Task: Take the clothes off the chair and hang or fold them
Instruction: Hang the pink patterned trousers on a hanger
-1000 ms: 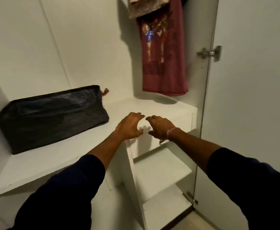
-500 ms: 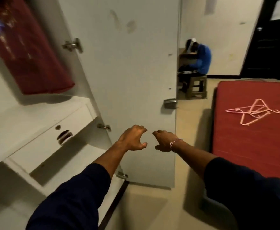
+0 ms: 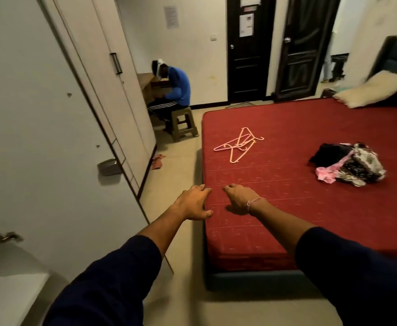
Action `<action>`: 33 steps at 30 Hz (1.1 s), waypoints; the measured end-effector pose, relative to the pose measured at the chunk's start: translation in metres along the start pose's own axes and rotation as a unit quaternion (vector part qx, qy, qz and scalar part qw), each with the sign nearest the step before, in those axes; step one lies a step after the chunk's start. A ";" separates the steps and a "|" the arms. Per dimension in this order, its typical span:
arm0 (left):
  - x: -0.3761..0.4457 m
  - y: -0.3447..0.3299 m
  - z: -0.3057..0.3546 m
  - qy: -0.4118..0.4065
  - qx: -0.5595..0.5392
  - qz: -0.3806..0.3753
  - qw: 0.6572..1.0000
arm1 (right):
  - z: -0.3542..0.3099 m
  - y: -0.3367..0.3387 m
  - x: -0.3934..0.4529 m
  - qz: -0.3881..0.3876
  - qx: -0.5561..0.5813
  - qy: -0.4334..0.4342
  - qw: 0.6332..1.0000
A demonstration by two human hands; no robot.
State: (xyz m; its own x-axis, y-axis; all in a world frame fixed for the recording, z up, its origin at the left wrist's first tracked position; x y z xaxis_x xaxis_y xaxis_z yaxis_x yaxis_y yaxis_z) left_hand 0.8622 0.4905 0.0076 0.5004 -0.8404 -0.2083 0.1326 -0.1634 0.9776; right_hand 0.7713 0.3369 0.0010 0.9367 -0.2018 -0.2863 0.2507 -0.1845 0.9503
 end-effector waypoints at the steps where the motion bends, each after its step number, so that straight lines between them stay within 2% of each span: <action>1: 0.023 0.000 0.013 -0.016 0.006 -0.002 1.000 | 0.023 0.001 -0.002 0.000 0.002 -0.015 1.000; 10: 0.191 0.008 0.108 -0.122 0.016 -0.011 0.992 | 0.197 0.003 0.001 -0.007 0.042 -0.146 0.988; 16: 0.332 0.018 0.171 -0.187 -0.011 -0.012 0.982 | 0.326 0.008 0.028 -0.023 0.058 -0.211 0.976; 22: 0.440 0.029 0.236 -0.225 -0.034 -0.019 0.974 | 0.435 0.020 0.040 -0.019 0.080 -0.249 0.965; 25: 0.478 0.027 0.266 -0.247 -0.037 -0.046 0.967 | 0.482 0.017 0.038 -0.031 0.096 -0.269 0.958; 33: 0.575 0.004 0.343 -0.257 -0.052 -0.092 0.961 | 0.616 -0.003 0.054 -0.053 0.124 -0.283 0.950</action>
State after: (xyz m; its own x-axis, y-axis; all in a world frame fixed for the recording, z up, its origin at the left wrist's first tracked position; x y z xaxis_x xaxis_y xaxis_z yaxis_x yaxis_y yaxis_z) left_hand 0.8568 -0.1711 -0.0981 -0.0255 -0.9507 -0.3090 0.2765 -0.3038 0.9117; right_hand 0.6703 -0.2660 -0.0926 0.6112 -0.6408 -0.4646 0.2047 -0.4390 0.8749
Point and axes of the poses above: each hand's wrist, its own x-axis towards the middle knuckle, its own y-axis out of the back of the hand, z = x × y, the point moved 2 cm from there along x, towards the middle knuckle, and after that the axes turned 7 degrees about -z, right-handed, at the moved point
